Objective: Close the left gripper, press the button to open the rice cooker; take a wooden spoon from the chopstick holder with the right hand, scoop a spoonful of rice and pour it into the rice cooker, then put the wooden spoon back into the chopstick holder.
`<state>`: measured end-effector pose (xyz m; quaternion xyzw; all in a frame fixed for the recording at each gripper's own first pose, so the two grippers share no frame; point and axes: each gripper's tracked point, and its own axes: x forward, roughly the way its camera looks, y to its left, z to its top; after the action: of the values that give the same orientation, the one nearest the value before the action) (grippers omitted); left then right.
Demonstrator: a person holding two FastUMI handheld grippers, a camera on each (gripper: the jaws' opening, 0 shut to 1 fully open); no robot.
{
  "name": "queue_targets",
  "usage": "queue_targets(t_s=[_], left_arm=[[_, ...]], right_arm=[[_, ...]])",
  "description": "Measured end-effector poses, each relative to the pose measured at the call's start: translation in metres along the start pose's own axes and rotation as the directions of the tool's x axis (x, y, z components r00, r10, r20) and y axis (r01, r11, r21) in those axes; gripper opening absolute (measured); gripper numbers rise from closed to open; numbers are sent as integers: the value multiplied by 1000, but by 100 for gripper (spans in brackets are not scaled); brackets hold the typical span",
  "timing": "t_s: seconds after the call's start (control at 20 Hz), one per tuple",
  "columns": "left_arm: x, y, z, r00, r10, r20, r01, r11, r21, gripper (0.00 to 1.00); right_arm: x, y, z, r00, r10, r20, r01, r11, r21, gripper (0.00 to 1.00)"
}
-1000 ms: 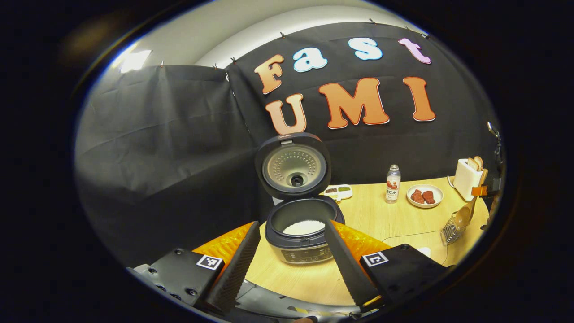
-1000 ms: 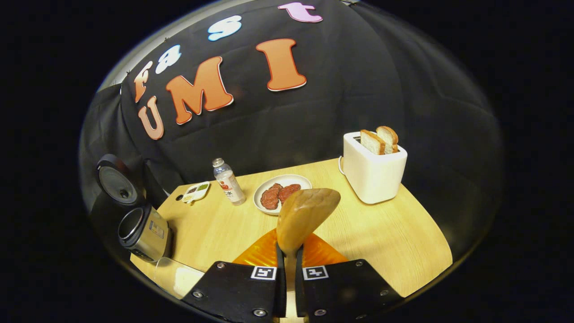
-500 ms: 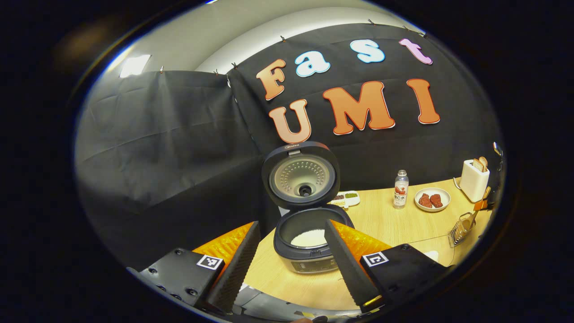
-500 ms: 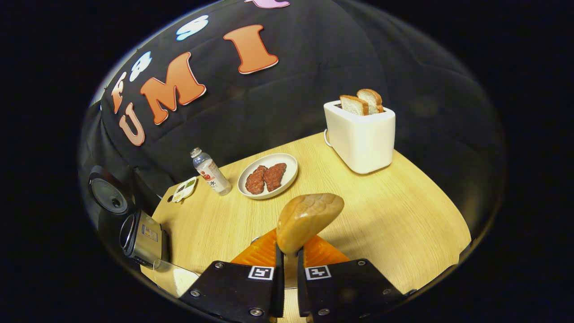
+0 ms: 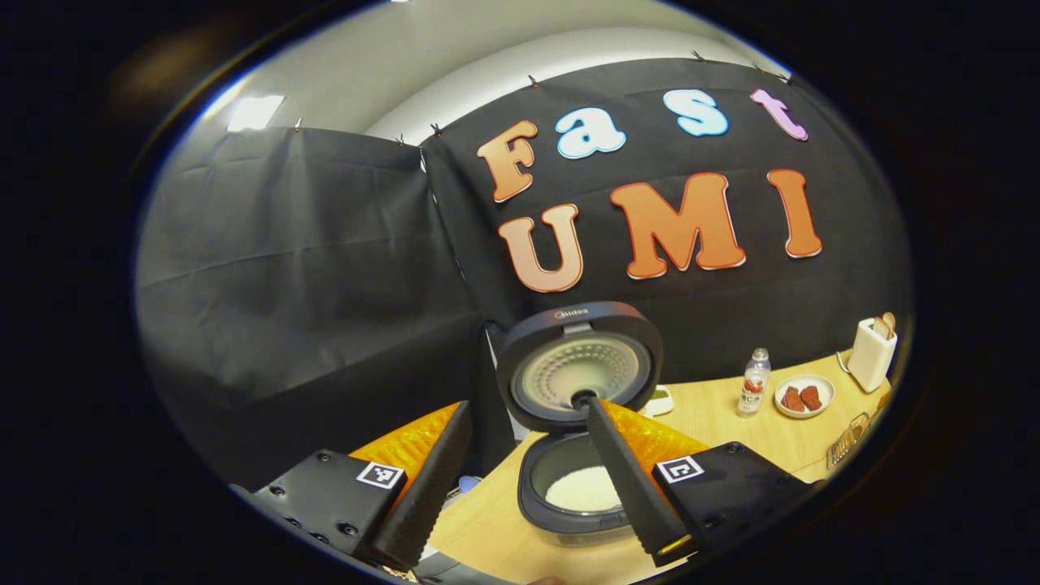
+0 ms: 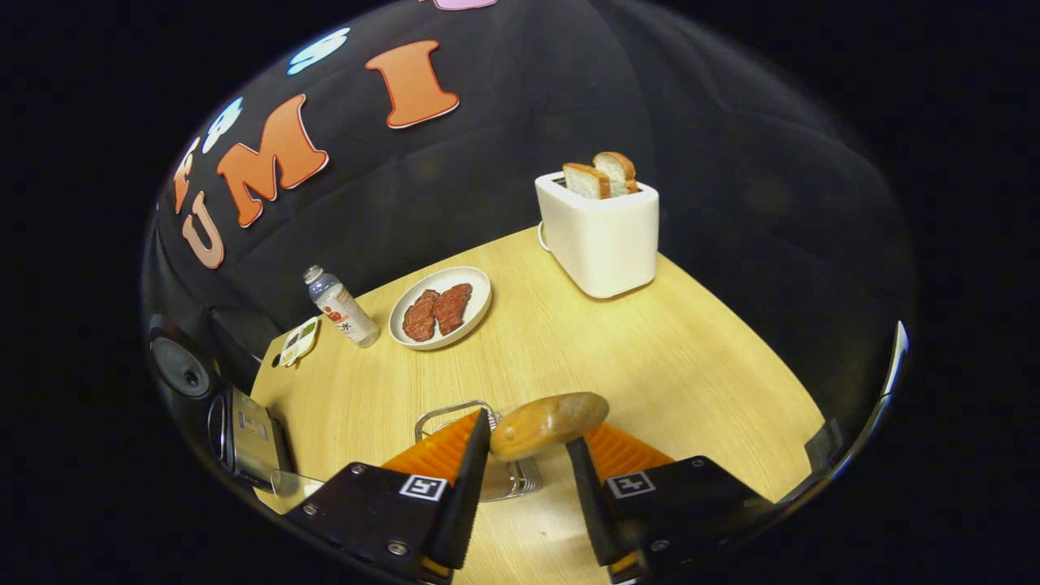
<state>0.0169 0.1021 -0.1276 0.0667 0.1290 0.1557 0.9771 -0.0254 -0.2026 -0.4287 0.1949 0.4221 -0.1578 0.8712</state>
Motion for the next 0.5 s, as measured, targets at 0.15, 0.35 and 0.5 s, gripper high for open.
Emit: queue_targets(t_s=[0.15, 0.35, 0.5], left_arm=[[36, 11, 35, 999, -2, 45, 3, 999, -34, 96], [97, 6, 66, 998, -63, 0, 63, 990, -128, 88], [132, -13, 77, 994, -104, -29, 99, 985, -141, 89]], right_arm=[[-26, -5, 19, 998, -37, 51, 38, 999, -20, 78], [-66, -1, 62, 985, -64, 159, 80, 992, -98, 86], [-97, 17, 90, 972, -37, 232, 67, 990, -124, 87]])
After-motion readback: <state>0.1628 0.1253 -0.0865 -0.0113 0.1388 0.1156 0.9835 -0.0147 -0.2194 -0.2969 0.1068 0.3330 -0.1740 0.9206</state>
